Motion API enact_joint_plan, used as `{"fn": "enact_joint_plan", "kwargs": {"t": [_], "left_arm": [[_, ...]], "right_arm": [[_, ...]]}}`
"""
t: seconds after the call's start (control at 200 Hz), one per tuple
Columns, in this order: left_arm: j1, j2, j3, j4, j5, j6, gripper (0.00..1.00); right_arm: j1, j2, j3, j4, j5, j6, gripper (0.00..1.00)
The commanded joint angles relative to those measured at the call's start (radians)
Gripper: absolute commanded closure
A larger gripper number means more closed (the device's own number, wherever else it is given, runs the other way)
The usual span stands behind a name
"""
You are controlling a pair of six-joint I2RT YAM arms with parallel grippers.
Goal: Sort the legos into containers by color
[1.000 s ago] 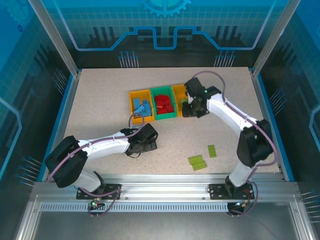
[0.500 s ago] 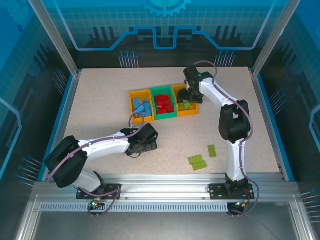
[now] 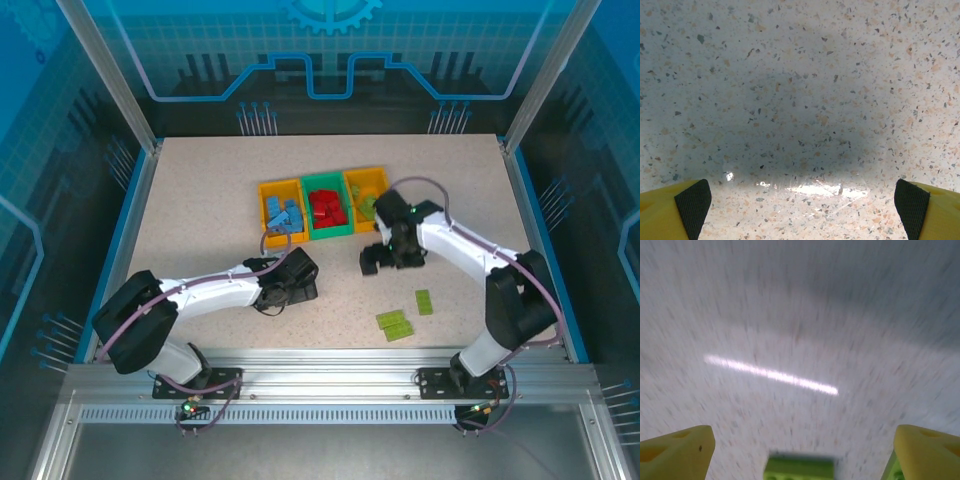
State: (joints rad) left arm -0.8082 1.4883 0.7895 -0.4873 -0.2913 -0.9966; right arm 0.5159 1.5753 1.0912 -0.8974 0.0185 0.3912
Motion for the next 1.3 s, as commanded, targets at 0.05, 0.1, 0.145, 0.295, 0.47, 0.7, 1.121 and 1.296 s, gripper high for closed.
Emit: {"fn": "enact_joint_plan", "kwargs": {"t": [0.05, 0.1, 0.145, 0.295, 0.47, 0.7, 1.121, 1.296], "left_arm": [[-0.008, 0.003, -0.015, 0.004, 0.003, -0.019, 0.01], [-0.008, 0.002, -0.015, 0.003, 0.004, -0.019, 0.01], [-0.008, 0.001, -0.015, 0.001, 0.004, -0.020, 0.01], [-0.009, -0.008, -0.022, 0.001, 0.002, -0.023, 0.01], [-0.010, -0.017, -0.030, -0.004, -0.001, -0.026, 0.01], [-0.010, -0.012, -0.029, -0.002, 0.000, -0.025, 0.01], [-0.010, -0.006, -0.033, -0.004, 0.001, -0.030, 0.01], [-0.009, -0.013, -0.029, -0.010, 0.001, -0.028, 0.01]], "right_arm": [[0.088, -0.099, -0.156, -0.003, -0.004, 0.126, 0.04], [0.119, -0.112, -0.183, -0.001, 0.005, 0.157, 0.04], [0.141, -0.115, -0.202, -0.002, 0.011, 0.178, 0.04], [0.195, -0.101, -0.255, 0.024, -0.010, 0.224, 0.03], [0.235, -0.069, -0.274, 0.023, 0.019, 0.256, 0.03], [0.238, -0.014, -0.262, 0.058, 0.026, 0.252, 0.14], [0.231, 0.036, -0.107, 0.009, 0.130, 0.193, 0.45], [0.118, 0.086, 0.086, -0.008, 0.141, 0.094, 0.45]]}}
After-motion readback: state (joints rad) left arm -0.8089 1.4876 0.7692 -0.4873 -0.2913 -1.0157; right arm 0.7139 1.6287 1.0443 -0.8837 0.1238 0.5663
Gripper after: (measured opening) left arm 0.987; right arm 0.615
